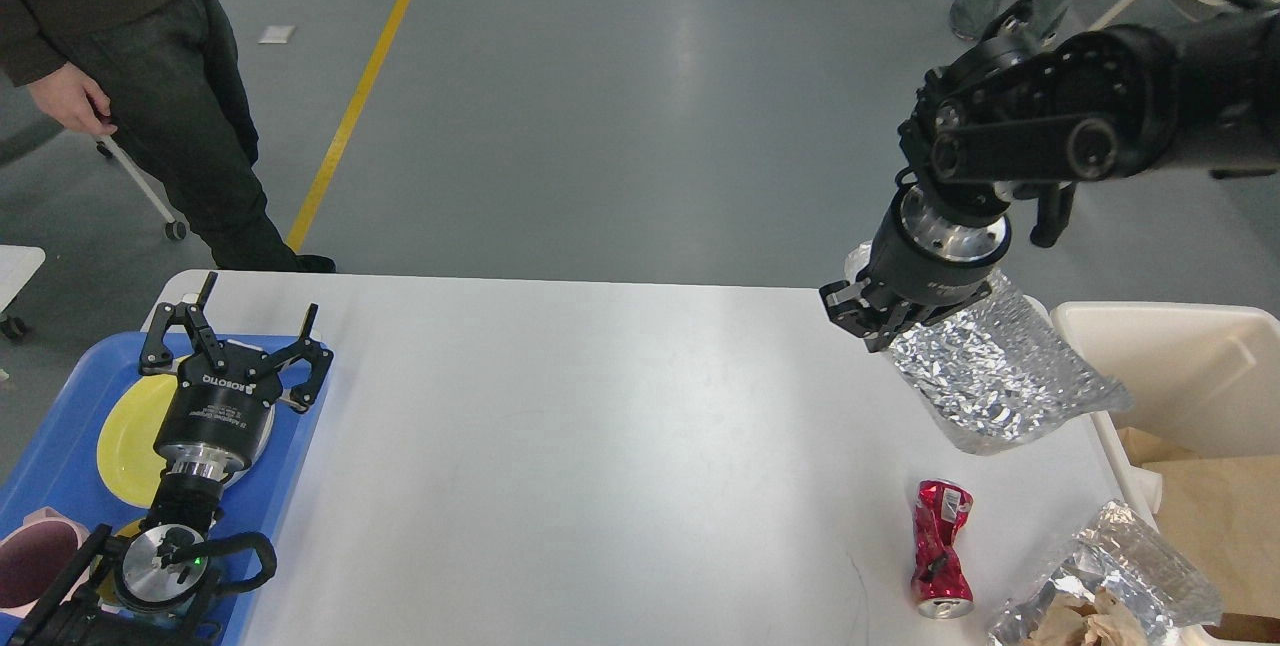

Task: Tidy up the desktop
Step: 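Lift the foil and carry it toward the white bin, then open the right gripper over the bin to release the foil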

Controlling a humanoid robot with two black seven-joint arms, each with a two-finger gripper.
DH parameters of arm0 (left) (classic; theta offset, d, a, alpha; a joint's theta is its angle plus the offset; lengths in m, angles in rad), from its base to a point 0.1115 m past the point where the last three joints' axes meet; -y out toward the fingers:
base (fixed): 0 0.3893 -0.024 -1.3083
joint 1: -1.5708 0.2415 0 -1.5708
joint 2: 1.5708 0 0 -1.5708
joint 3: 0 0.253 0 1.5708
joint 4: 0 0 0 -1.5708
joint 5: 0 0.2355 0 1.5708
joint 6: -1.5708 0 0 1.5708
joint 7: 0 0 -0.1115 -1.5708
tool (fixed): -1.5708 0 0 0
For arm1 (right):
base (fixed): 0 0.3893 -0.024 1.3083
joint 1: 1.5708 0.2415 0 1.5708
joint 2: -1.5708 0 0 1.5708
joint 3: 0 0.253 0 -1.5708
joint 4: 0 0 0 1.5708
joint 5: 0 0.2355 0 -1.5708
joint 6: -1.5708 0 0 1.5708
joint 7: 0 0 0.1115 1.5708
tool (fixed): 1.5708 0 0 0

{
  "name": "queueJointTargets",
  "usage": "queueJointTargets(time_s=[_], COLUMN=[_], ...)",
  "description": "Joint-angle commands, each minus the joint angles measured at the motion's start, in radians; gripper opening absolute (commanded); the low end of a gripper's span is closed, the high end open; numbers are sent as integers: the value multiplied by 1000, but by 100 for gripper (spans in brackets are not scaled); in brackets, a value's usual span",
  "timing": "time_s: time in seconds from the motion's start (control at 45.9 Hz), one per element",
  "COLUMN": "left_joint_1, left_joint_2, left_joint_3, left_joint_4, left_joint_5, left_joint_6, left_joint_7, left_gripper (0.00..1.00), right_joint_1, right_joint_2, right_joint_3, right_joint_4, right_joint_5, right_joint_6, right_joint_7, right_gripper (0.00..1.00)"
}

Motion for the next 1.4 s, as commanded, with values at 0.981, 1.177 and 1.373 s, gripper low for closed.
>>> queueJointTargets(time_s=[0.981, 1.177, 1.373], left_joint_1=[0, 0, 0], left_joint_2=[0, 0, 0], left_joint_3=[0, 0, -2], left_joint_4=[0, 0, 0], left_joint_5=[-1, -1, -1], left_joint_6=[0, 0, 0], left_joint_7=[0, 0, 0], left_gripper=[96, 96, 96], right_joint_1=[-285, -794, -1267], right_joint_2=[-496, -553, -427], right_joint_3=[-465, -163, 70], right_joint_4=[-303, -635, -1066], right_joint_5=[253, 253, 256], right_joint_6=[-319, -429, -472], right_joint_7=[120, 118, 126], right_gripper=[0, 0, 0])
